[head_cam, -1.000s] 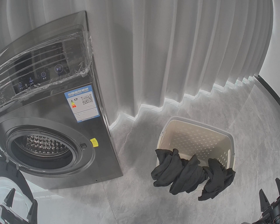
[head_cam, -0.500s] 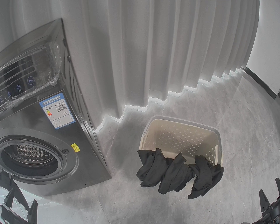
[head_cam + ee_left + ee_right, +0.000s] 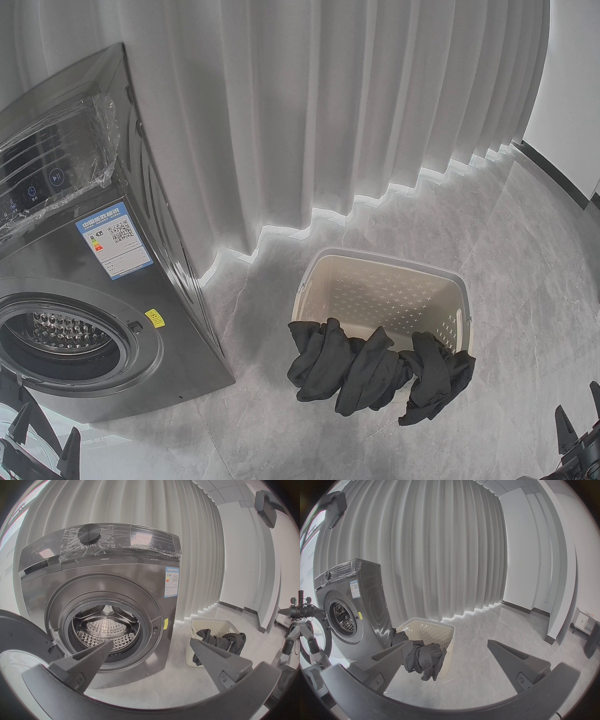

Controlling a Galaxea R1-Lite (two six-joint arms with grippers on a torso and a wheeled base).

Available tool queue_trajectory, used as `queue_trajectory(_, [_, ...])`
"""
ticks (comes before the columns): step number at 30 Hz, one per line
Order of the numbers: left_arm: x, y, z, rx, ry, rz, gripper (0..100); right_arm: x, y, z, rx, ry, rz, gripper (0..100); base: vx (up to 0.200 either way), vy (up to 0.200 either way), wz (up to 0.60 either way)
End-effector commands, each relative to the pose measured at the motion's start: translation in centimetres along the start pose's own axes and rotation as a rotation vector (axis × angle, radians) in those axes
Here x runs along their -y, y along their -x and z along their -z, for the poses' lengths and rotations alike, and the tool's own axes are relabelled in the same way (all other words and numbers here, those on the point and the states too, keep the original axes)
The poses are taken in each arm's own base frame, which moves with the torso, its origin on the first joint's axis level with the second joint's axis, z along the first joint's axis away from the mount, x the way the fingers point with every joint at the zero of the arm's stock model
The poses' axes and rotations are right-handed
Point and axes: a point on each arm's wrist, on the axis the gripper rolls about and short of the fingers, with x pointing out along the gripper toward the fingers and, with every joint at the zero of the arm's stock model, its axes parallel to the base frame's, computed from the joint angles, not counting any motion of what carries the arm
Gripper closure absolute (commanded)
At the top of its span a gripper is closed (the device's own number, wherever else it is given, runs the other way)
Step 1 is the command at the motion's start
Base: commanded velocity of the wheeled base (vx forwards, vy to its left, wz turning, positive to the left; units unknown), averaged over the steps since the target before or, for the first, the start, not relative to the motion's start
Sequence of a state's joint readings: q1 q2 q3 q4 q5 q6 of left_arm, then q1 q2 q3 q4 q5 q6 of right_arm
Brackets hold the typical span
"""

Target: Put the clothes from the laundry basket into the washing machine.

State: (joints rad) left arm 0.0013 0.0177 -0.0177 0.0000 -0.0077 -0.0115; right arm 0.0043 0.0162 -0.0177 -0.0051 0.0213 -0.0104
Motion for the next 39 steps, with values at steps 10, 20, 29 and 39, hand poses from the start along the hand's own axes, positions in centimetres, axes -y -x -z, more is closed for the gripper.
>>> queue_trajectory(10, [0.00, -0.01, 0.48, -0.002, -0.001, 0.000, 0, 0.00, 0.00, 0.52, 0.000, 0.000, -0.001, 0, 0.000, 0.000, -0.12])
queue_trajectory(20, [0.00, -0.01, 0.48, -0.002, 0.001, 0.000, 0, -0.01, 0.00, 0.53, -0.002, 0.000, 0.001, 0, 0.040, 0.000, 0.00])
queue_trajectory(29, [0.00, -0.01, 0.48, -0.002, 0.001, 0.000, 0, -0.01, 0.00, 0.53, -0.002, 0.000, 0.001, 0, 0.111, 0.000, 0.00])
queue_trajectory(39, [0.00, -0.01, 0.48, -0.002, 0.004, 0.001, 0, -0.01, 0.00, 0.53, -0.002, 0.000, -0.001, 0, -0.040, 0.000, 0.00])
